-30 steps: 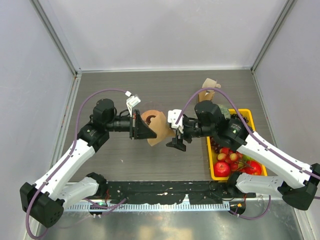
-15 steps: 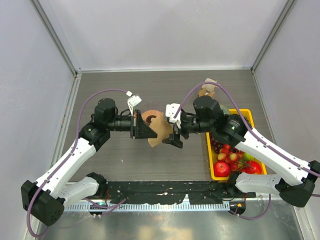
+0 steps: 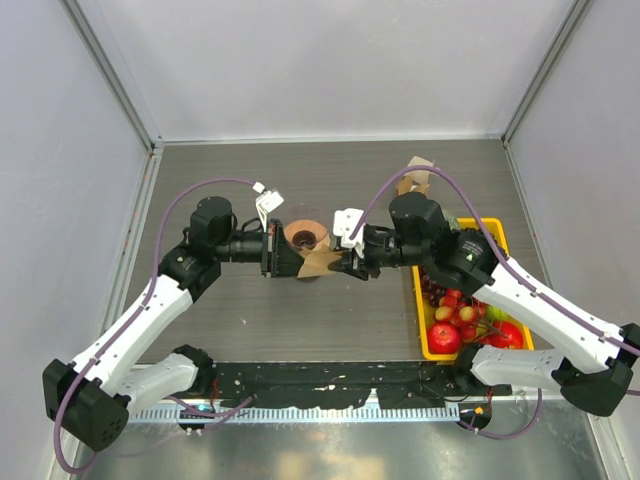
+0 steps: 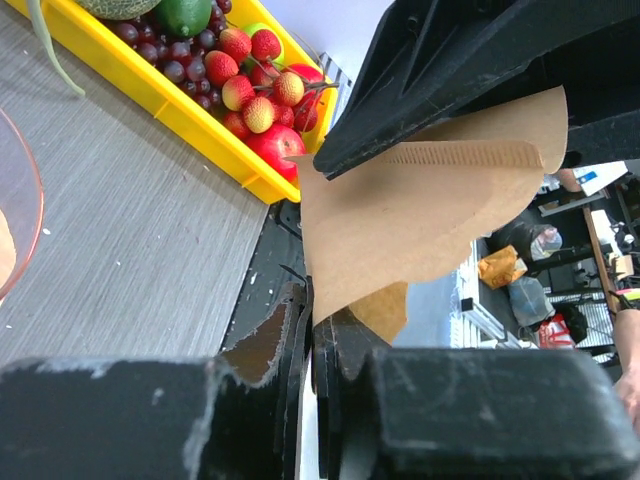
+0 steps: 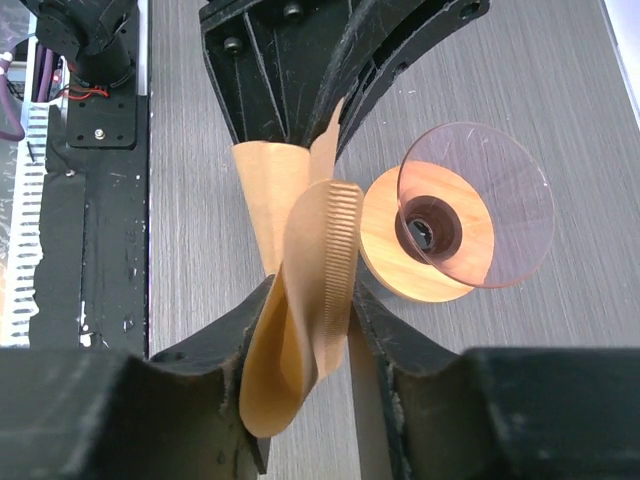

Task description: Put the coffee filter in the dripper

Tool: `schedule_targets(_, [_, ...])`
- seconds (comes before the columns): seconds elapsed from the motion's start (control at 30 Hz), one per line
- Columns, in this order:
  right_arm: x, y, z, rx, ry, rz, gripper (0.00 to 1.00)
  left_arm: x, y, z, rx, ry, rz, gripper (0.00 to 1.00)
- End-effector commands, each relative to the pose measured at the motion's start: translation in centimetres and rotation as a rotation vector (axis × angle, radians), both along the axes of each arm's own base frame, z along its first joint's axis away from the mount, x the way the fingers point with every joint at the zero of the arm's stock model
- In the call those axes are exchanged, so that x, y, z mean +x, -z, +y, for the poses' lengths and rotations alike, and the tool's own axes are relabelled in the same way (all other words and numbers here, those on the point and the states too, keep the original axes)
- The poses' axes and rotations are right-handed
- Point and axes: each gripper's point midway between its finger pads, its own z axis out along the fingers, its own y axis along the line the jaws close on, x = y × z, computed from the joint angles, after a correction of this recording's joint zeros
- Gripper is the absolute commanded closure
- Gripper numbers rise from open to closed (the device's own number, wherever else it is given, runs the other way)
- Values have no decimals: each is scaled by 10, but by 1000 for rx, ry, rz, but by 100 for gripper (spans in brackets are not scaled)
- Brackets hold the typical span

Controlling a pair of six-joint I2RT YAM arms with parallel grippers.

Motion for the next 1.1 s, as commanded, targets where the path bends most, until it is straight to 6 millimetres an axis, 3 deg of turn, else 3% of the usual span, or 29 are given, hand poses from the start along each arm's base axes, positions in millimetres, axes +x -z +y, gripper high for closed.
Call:
schedule_targets(0.0, [1, -11, -7, 23, 12, -51, 66, 2, -5, 0, -10, 3, -25, 83])
schedule_targets(0.17, [-1, -5, -8, 10, 6, -47, 76, 0, -13, 3, -16, 9, -56, 66])
schedule_targets(0.47, [-8, -1, -11, 12, -23, -8, 82, -7, -56, 22, -72, 47, -196, 33])
schedule_targets(0.63, [-12, -5, -11, 34, -36, 34, 85, -7, -76, 38, -91, 18, -312, 27])
schedule_targets(0.73, [-18, -16, -9, 72, -60, 86, 87, -8, -73, 46, -42, -16, -461, 16])
schedule_targets(0.87, [-26, -26, -5, 113, -107, 160, 89, 0, -56, 50, 19, -27, -526, 7])
schedule_targets(0.9, [-28, -28, -4, 121, -117, 169, 89, -1, -58, 49, 15, -14, -539, 1])
schedule_targets(1.07, [-28, -18, 6, 129, -123, 254, 90, -11, -60, 36, 19, 40, -556, 1])
